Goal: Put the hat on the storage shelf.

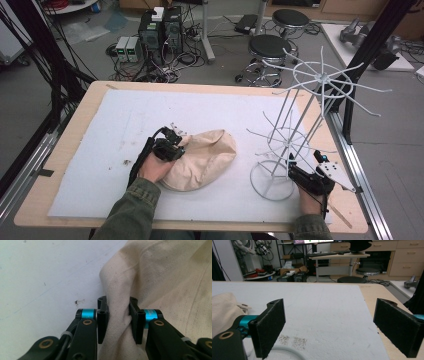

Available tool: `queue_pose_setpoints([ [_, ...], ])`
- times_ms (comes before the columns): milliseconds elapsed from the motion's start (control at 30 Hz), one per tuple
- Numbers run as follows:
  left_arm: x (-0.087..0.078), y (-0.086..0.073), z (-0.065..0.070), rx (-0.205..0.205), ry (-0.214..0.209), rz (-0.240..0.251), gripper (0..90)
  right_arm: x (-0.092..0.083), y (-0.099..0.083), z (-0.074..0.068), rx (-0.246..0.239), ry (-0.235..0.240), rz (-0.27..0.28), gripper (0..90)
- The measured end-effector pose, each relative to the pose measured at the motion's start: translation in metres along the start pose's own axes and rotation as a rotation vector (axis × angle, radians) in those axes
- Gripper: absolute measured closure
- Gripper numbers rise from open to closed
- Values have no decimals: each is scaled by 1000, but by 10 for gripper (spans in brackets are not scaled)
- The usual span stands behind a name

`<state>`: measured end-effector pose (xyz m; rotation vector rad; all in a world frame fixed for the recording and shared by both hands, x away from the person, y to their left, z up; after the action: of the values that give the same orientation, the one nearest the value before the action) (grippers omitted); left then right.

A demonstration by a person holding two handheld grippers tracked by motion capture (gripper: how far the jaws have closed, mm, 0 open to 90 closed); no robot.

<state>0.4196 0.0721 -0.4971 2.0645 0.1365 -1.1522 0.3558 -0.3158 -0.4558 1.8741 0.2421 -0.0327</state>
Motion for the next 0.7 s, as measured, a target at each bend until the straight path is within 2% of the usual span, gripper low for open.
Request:
queue_pose_setpoints([
  [200, -8, 0, -8, -24, -3, 48, 788, -1, 1, 1, -1, -4, 4, 95],
  [367, -14, 5, -7, -58, -44, 121, 797, 0, 1, 1, 2, -1, 6, 95],
  [500, -19, 11, -4, -101, -114, 183, 797, -1, 2, 1, 2, -5, 10, 95],
  [600, -22, 13, -3, -98, -127, 196, 797, -2, 2, 2, 2, -7, 11, 95],
  [700, -25, 15, -4, -115, -138, 229, 797, -2, 2, 2, 1, -7, 10, 95],
])
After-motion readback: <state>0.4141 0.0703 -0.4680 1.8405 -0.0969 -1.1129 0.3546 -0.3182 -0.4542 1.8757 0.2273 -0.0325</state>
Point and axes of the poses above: each handheld gripper's, and its own axes: x roughly forward along the jaws, y roughly out of its top, z roughly to its right, the point moved 10 cm from there along x, roughly forward along the jaws, and after that the axes turned 15 degrees about x, right-handed, at the moved point
